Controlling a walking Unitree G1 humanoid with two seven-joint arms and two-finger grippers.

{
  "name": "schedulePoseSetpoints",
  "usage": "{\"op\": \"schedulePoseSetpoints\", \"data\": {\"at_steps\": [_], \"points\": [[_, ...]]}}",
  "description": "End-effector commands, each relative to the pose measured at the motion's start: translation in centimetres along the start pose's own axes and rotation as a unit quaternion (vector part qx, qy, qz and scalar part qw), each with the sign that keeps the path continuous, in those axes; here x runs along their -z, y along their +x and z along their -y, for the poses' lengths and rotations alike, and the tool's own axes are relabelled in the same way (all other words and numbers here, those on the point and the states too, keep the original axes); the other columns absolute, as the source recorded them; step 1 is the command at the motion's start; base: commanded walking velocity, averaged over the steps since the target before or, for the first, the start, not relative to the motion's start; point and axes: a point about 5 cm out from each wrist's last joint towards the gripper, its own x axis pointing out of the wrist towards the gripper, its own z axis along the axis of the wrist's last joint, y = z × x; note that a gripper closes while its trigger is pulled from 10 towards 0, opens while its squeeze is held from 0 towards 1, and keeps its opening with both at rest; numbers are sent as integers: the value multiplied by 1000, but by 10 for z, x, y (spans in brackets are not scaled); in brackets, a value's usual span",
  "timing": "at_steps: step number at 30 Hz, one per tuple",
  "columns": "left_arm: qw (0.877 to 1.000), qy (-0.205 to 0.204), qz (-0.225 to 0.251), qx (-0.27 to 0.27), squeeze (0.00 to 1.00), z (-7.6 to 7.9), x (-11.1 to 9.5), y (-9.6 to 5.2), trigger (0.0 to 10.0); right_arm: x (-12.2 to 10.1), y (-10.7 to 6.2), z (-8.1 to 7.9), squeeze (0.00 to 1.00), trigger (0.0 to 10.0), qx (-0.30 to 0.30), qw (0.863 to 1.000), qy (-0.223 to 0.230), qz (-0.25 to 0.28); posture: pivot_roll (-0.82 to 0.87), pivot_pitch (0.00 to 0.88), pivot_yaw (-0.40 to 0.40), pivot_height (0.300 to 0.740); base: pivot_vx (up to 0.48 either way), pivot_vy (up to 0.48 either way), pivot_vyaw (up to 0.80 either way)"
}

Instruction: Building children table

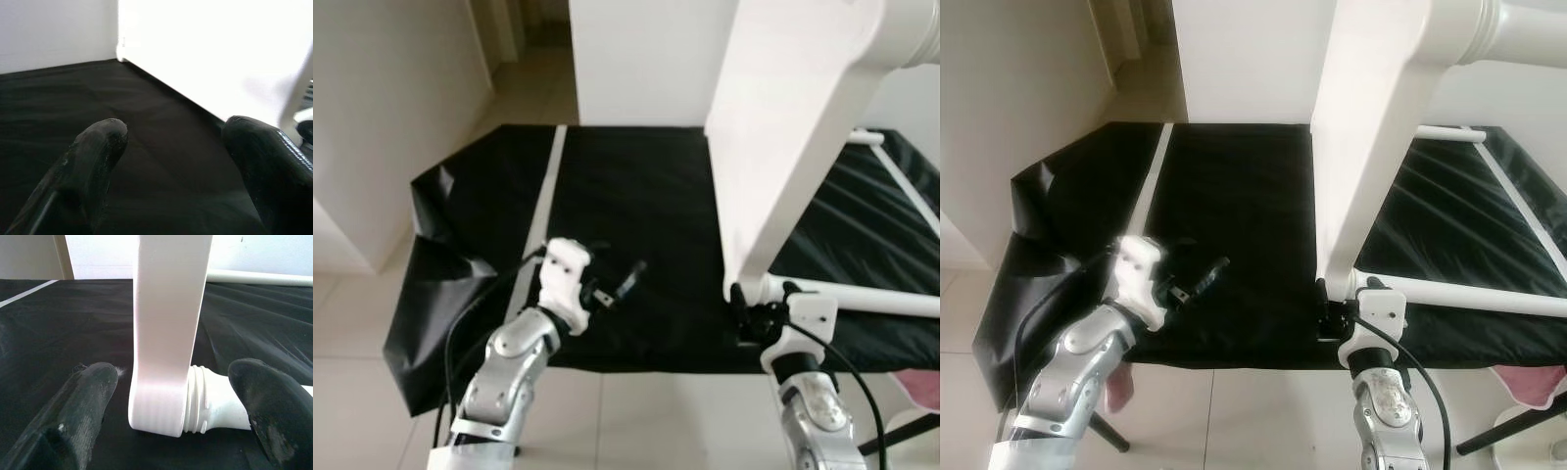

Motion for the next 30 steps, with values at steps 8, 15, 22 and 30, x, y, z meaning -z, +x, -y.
{"op": "schedulePoseSetpoints", "data": {"at_steps": [8, 15, 22, 30], "points": [[999, 21, 5, 25, 0, 6, -8, 5, 10000, 1, 13, 1, 0, 10000, 13, 1000, 3, 9, 30, 0, -33, 740, 0, 0, 0], [998, 28, 8, 52, 0, 18, -9, 5, 10000, 7, 26, -1, 0, 10000, 38, 999, 7, 0, 42, 0, -41, 740, 0, 0, 0], [998, 22, 6, 56, 0, 18, -9, 5, 10000, 13, 39, -3, 0, 10000, 58, 998, 12, -5, 53, 0, -44, 740, 0, 0, 0], [998, 28, 5, 52, 0, 17, -9, 4, 10000, 16, 59, -12, 0, 10000, 48, 999, 19, -1, 67, 0, -45, 740, 0, 0, 0]]}}
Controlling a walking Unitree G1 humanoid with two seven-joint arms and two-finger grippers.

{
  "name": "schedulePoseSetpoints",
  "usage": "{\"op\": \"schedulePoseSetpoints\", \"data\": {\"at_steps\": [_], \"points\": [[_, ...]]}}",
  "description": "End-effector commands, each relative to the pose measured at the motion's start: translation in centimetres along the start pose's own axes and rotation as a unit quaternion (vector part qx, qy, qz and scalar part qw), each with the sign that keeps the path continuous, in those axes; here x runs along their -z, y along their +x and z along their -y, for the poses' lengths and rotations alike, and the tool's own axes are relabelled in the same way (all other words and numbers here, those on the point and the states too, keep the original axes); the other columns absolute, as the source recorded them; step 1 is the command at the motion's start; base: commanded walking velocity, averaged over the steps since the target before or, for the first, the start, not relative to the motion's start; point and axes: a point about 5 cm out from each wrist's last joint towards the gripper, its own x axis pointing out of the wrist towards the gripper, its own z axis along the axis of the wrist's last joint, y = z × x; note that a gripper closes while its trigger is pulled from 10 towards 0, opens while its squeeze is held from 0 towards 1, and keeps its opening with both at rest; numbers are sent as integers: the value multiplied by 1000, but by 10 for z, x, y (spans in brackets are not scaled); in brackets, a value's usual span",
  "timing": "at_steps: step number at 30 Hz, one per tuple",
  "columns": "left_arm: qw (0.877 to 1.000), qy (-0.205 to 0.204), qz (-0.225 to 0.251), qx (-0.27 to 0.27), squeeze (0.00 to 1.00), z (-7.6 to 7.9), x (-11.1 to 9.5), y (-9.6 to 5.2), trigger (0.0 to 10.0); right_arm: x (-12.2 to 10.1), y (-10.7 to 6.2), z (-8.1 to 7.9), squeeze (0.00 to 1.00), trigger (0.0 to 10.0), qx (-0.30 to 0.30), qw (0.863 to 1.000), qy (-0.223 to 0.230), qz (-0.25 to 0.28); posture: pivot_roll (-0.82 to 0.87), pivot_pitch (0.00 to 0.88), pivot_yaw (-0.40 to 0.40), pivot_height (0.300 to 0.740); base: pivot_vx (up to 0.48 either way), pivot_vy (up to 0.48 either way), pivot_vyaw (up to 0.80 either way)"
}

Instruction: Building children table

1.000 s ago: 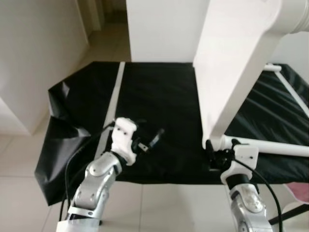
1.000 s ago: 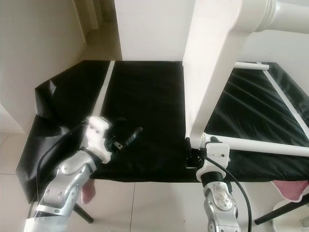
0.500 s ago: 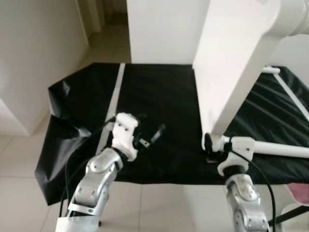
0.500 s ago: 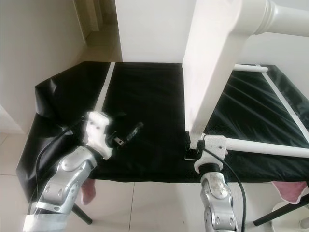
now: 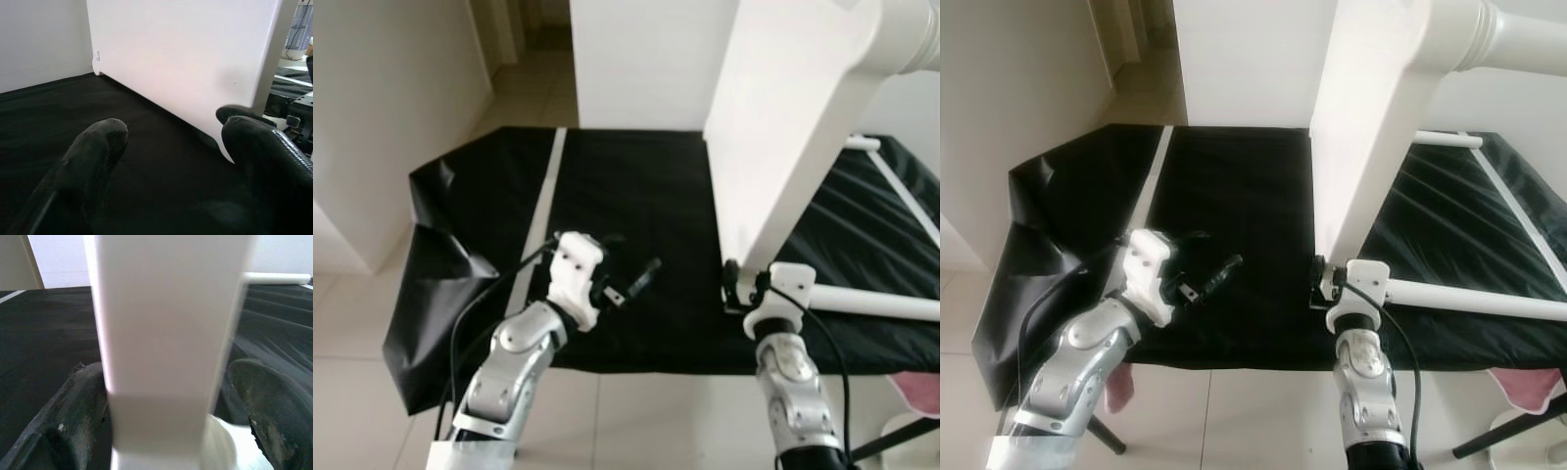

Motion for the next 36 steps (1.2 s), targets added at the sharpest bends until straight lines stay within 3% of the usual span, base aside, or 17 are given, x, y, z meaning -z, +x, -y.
{"op": "schedulePoseSetpoints", "data": {"at_steps": [1, 14, 24, 25, 26, 28, 30, 31, 36], "points": [[1000, 3, -5, 6, 0, 2, 0, -1, 10000, 4, 2, -1, 0, 10000, 3, 1000, 2, -4, 67, 0, -45, 740, 0, 0, 0], [1000, 1, 1, 7, 0, 3, -2, -1, 10000, -6, 32, -10, 0, 10000, 16, 1000, 12, 17, 81, 0, -48, 740, 0, 0, 0], [1000, -2, 5, 6, 0, 4, -6, -2, 10000, -10, 40, -16, 0, 10000, 22, 999, 21, 25, 86, 0, -47, 740, 0, 0, 0], [1000, -2, 5, 5, 0, 4, -6, -2, 10000, -10, 41, -16, 0, 8431, 22, 999, 21, 25, 84, 0, -47, 740, 0, 0, 0], [1000, -2, 5, 5, 0, 4, -6, -2, 10000, -10, 41, -16, 0, 8431, 22, 999, 21, 25, 84, 0, -47, 740, 0, 0, 0], [1000, -3, 7, 3, 0, 4, -7, -2, 10000, -9, 43, -15, 0, 1529, 20, 999, 22, 27, 82, 0, -48, 740, 0, 0, 0], [1000, -3, 7, 3, 0, 4, -7, -2, 10000, -9, 43, -15, 0, 1529, 19, 999, 22, 27, 82, 0, -48, 740, 0, 0, 0], [1000, -4, 8, 3, 0, 5, -7, -1, 10000, -10, 44, -15, 0, 0, 17, 999, 22, 28, 81, 0, -49, 740, 0, 0, 0], [1000, -5, 7, 5, 0, 6, -8, -1, 10000, -11, 45, -16, 0, 0, 7, 999, 23, 31, 78, 0, -49, 740, 0, 0, 0]]}}
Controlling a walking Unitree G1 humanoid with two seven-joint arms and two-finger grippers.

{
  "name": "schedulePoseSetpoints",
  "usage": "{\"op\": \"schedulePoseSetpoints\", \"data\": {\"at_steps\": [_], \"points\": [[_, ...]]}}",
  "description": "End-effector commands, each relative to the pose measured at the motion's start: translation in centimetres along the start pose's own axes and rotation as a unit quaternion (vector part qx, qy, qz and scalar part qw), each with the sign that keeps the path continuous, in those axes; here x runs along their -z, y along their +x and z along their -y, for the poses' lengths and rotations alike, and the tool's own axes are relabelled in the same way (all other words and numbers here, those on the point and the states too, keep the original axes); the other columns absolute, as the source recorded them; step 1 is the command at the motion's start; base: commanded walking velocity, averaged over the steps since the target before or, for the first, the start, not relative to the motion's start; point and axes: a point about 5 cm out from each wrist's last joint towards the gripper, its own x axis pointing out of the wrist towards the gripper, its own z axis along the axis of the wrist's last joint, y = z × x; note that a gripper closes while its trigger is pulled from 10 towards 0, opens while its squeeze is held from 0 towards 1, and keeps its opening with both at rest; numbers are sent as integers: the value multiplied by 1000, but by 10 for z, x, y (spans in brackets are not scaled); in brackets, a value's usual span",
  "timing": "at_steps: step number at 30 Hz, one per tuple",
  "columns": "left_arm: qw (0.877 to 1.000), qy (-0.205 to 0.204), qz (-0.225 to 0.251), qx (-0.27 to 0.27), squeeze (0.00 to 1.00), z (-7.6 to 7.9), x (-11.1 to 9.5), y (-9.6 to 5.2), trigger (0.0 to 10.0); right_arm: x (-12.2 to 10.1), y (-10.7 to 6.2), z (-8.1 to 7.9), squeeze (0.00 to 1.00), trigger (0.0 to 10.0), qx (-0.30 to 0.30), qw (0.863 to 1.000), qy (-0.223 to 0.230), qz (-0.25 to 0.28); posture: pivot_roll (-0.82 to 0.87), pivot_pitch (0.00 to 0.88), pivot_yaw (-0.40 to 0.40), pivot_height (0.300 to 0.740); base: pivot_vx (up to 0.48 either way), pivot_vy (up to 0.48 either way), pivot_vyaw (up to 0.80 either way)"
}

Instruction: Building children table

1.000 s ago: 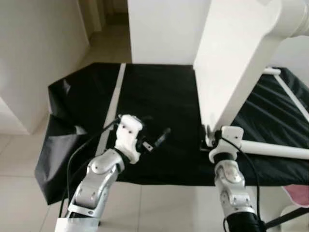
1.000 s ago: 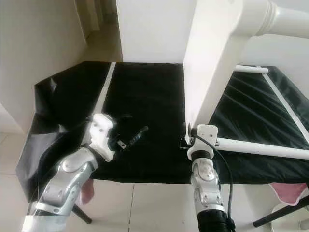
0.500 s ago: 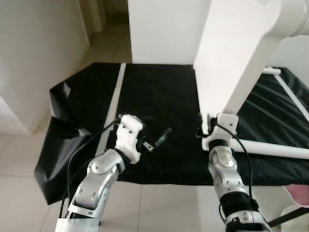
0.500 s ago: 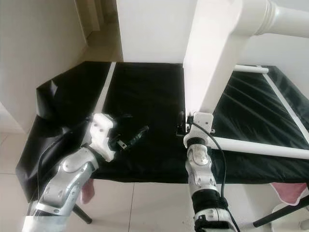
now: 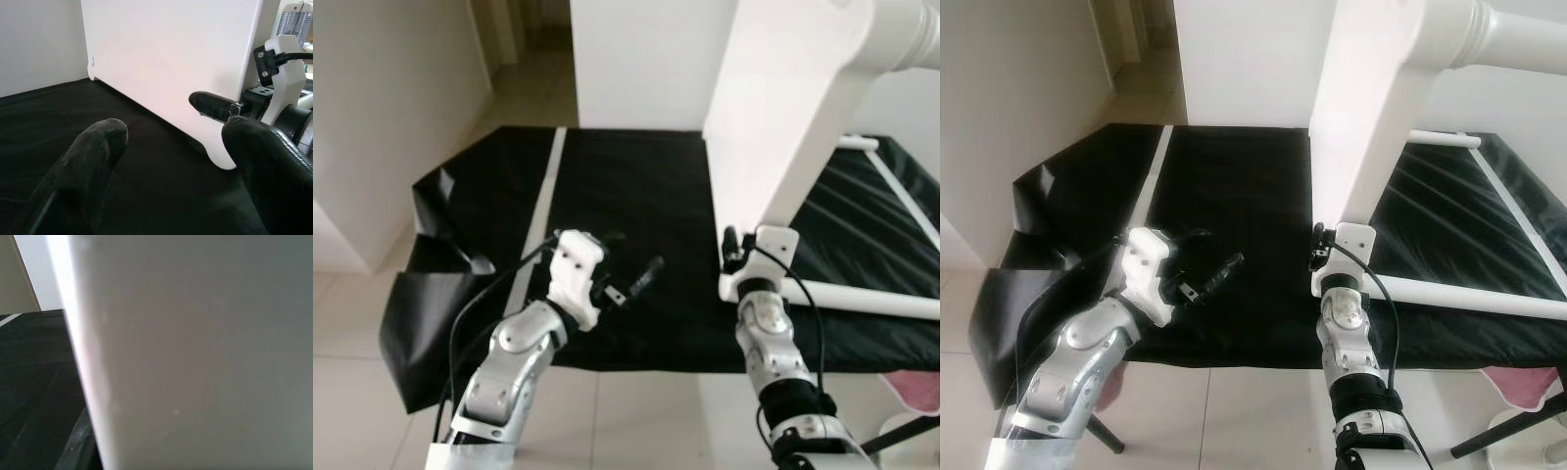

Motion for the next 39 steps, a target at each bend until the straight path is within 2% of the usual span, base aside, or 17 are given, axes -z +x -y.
{"op": "schedulePoseSetpoints", "data": {"at_steps": [1, 7, 16, 18, 21, 25, 27, 32, 36, 39], "points": [[1000, -1, -1, 3, 0, 2, -1, -1, 10000, -4, 3, -4, 0, 0, -12, 1000, 4, 10, 78, 0, -49, 740, 0, 0, 0], [1000, 2, -3, 7, 0, 3, -1, -1, 10000, -5, 1, -12, 0, 0, -36, 999, 9, 16, 78, 0, -49, 740, 0, 0, 0], [996, 12, -53, 71, 0, 4, 8, -14, 10000, 0, -20, -54, 0, 0, -157, 987, 35, 20, 74, 0, -48, 740, 0, 0, 0], [995, 15, -55, 76, 0, 4, 9, -17, 10000, 0, -22, -59, 0, 0, -169, 985, 35, 19, 74, 0, -48, 740, 0, 0, 0], [992, -6, -67, 102, 0, 7, 9, -25, 10000, 1, -27, -71, 0, 0, -201, 979, 43, 14, 77, 0, -50, 740, 0, 0, 0], [991, -17, -67, 113, 0, 8, 7, -27, 10000, 1, -28, -75, 0, 0, -214, 976, 46, 14, 75, 0, -51, 740, 0, 0, 0], [986, -28, -82, 141, 0, 8, 6, -35, 10000, 1, -31, -88, 0, 0, -250, 967, 46, 9, 78, 0, -54, 740, 0, 0, 0], [984, -32, -90, 148, 0, 7, 6, -37, 10000, 1, -32, -95, 0, 0, -265, 963, 50, 7, 79, 0, -56, 740, 0, 0, 0], [983, -27, -95, 153, 0, 5, 4, -40, 10000, -3, -33, -112, 0, 0, -294, 954, 52, 10, 84, 0, -62, 740, 0, 0, 0], [982, -31, -100, 158, 0, 5, 2, -42, 10000, -2, -33, -117, 0, 0, -299, 953, 55, 9, 85, 0, -62, 740, 0, 0, 0]]}}
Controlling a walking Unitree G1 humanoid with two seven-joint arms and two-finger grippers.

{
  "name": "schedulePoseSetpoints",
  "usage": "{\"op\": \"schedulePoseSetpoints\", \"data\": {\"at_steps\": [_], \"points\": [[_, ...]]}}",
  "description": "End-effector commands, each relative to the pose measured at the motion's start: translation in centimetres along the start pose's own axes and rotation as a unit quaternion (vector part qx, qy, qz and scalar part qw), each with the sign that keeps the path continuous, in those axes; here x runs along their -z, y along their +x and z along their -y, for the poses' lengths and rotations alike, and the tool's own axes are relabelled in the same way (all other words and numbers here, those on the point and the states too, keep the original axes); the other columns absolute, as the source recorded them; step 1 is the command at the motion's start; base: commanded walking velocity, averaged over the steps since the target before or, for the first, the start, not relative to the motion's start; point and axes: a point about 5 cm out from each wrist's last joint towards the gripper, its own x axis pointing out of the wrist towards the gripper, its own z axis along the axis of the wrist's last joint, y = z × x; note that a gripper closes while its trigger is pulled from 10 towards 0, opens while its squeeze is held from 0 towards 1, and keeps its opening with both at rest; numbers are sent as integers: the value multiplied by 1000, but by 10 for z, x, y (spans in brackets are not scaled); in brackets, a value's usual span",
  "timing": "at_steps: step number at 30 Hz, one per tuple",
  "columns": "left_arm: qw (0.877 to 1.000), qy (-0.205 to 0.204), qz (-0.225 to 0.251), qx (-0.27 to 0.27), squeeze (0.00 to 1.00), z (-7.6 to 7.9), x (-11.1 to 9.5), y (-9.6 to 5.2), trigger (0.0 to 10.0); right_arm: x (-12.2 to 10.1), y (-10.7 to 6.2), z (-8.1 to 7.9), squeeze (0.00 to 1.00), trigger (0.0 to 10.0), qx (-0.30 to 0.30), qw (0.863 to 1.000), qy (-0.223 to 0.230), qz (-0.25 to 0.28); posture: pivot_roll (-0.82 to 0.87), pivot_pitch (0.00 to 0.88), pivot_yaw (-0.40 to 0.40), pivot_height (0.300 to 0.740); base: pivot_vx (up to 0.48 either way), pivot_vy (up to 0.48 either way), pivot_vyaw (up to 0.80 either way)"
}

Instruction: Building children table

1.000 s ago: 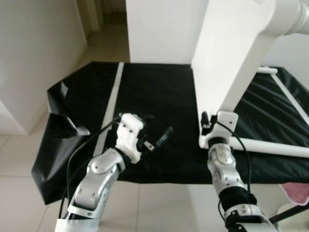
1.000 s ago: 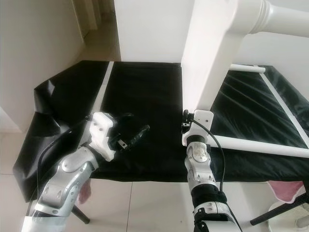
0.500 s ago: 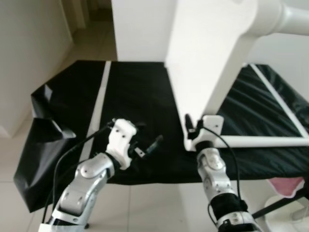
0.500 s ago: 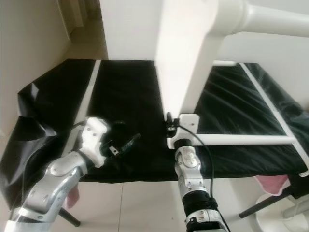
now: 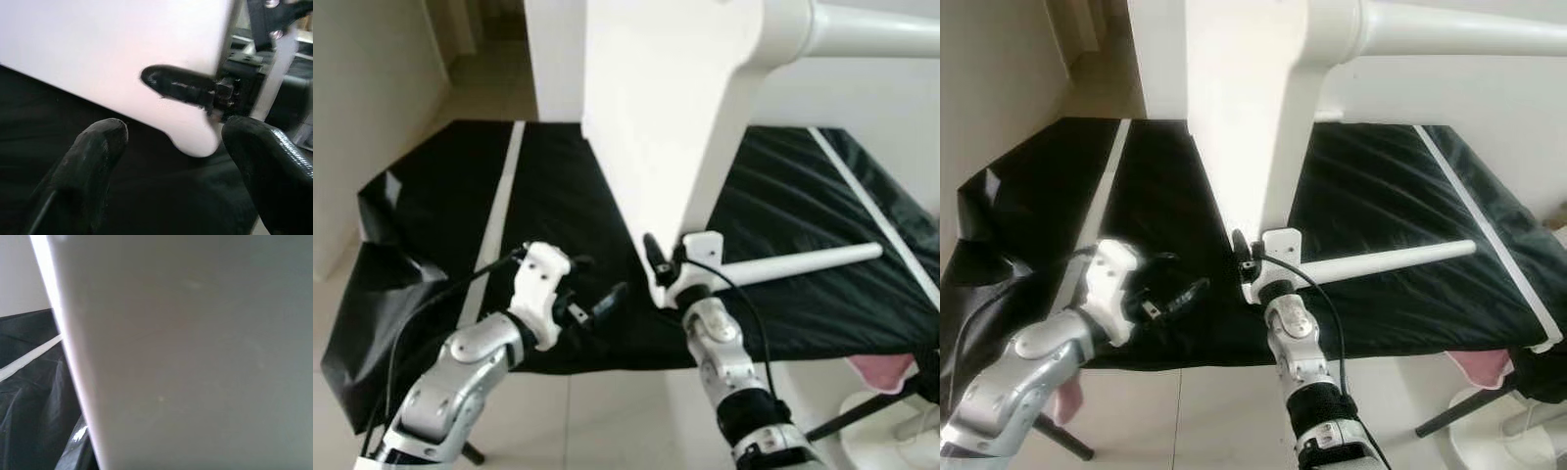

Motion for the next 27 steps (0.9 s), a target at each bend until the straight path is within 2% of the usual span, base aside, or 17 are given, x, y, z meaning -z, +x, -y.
{"op": "schedulePoseSetpoints", "data": {"at_steps": [1, 3, 4, 5, 9, 10, 17, 18, 19, 20, 24, 25, 27], "points": [[992, -5, -5, 128, 0, 16, 0, -3, 10000, -4, 8, -34, 0, 0, -89, 996, 3, 8, 85, 0, -62, 740, 0, 0, 0], [991, -6, -12, 136, 0, 17, 0, -4, 10000, -4, 9, -35, 0, 0, -84, 996, 5, 5, 84, 0, -65, 740, 0, 0, 0], [990, -6, -14, 140, 0, 18, 0, -5, 10000, -4, 10, -36, 0, 1725, -84, 996, 3, 5, 86, 0, -66, 740, 0, 0, 0], [989, -8, -16, 144, 0, 19, 0, -5, 10000, -4, 10, -37, 0, 9647, -84, 996, 1, 5, 86, 0, -66, 740, 0, 0, 0], [988, -10, -17, 150, 0, 21, 0, -5, 10000, -5, 10, -36, 0, 10000, -81, 997, -1, 8, 86, 0, -68, 740, 0, 0, 0], [988, -13, -15, 156, 0, 23, -1, -5, 10000, -6, 9, -32, 1000, 10000, -72, 997, 3, 13, 87, 0, -69, 740, 0, 0, 0], [982, -22, -21, 185, 0, 36, -1, -7, 10000, -6, -2, -15, 1000, 10000, -27, 999, -6, 27, 84, 0, -72, 740, 0, 0, 0], [982, -22, -24, 189, 0, 37, 0, -7, 10000, -5, -6, -12, 776, 10000, -23, 999, -7, 26, 82, 0, -71, 740, 0, 0, 0], [982, -22, -24, 189, 0, 37, 0, -7, 10000, -5, -6, -12, 776, 10000, -23, 999, -7, 26, 82, 0, -71, 740, 0, 0, 0], [981, -23, -25, 191, 0, 38, 1, -8, 10000, -5, -8, -10, 0, 10000, -20, 999, -9, 26, 82, 0, -71, 740, 0, 0, 0], [980, -23, -28, 195, 0, 39, 1, -8, 10000, -4, -11, -7, 0, 10000, -18, 999, -14, 26, 79, 0, -70, 740, 0, 0, 0], [979, -23, -29, 202, 0, 41, 0, -9, 10000, -3, -20, 1, 0, 10000, -6, 999, -21, 25, 79, 0, -70, 740, 0, 0, 0], [978, -24, -29, 205, 0, 41, 0, -10, 10000, -3, -24, 4, 0, 10000, -4, 999, -23, 25, 78, 0, -70, 740, 0, 0, 0]]}}
